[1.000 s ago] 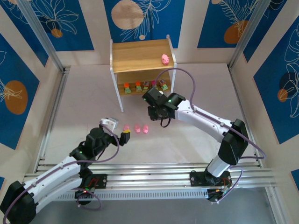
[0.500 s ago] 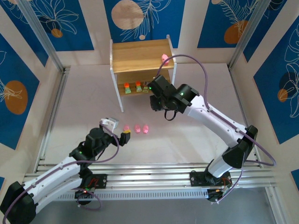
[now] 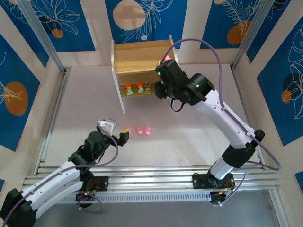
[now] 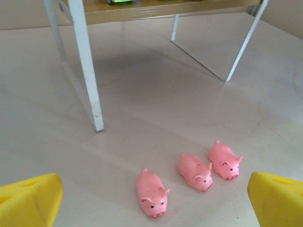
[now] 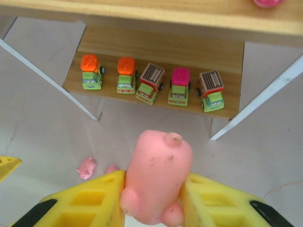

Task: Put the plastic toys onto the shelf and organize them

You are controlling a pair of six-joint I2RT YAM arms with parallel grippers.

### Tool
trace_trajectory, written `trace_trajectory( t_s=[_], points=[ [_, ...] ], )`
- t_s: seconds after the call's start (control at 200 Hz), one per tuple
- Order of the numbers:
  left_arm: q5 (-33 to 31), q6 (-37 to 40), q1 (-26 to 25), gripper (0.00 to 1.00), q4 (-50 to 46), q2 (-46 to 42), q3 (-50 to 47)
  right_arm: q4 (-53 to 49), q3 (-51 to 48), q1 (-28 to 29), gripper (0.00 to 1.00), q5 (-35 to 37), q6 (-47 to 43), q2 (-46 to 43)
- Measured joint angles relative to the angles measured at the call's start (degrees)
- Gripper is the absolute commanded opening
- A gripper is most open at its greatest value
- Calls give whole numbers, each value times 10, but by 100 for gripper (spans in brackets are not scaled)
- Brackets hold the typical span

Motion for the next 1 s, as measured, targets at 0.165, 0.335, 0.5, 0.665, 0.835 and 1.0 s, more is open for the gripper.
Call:
trace_trajectory(
  t_s=[0.165, 0.335, 0.5, 0.665, 0.835, 1.0],
  points=[
    [-19, 0, 0, 100, -2, 0, 0, -21, 67, -10, 31, 1, -26, 32],
    [-24, 0, 0, 100, -2, 0, 0, -44, 144, -31, 31, 0, -48, 69],
    [-28, 0, 0, 100, -2, 0, 0, -63, 219, -52, 31, -5, -65, 109],
    [-28, 0, 0, 100, -2, 0, 0, -85, 308, -72, 32, -10, -85, 168],
    [-28, -1, 0, 100, -2, 0, 0, -96, 368, -88, 32, -17, -102, 214],
    [-28, -1, 0, 100, -2, 0, 0, -94, 373, -102, 32, -28, -108, 226]
  ],
)
